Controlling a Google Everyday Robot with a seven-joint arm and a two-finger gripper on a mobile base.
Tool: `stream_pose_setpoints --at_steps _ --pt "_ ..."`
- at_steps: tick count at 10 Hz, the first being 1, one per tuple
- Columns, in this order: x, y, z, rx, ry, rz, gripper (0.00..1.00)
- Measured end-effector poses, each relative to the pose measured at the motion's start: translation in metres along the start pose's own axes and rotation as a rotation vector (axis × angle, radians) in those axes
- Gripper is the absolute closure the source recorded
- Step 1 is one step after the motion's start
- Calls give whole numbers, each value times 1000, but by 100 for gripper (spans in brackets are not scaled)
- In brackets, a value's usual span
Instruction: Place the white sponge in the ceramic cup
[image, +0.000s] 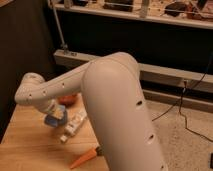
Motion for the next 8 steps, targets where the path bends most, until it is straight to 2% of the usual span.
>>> stream_pose_setpoints --at_steps 7,8 --pt "19 -2 10 7 -18 64 68" --pt "18 -2 12 4 -22 59 63"
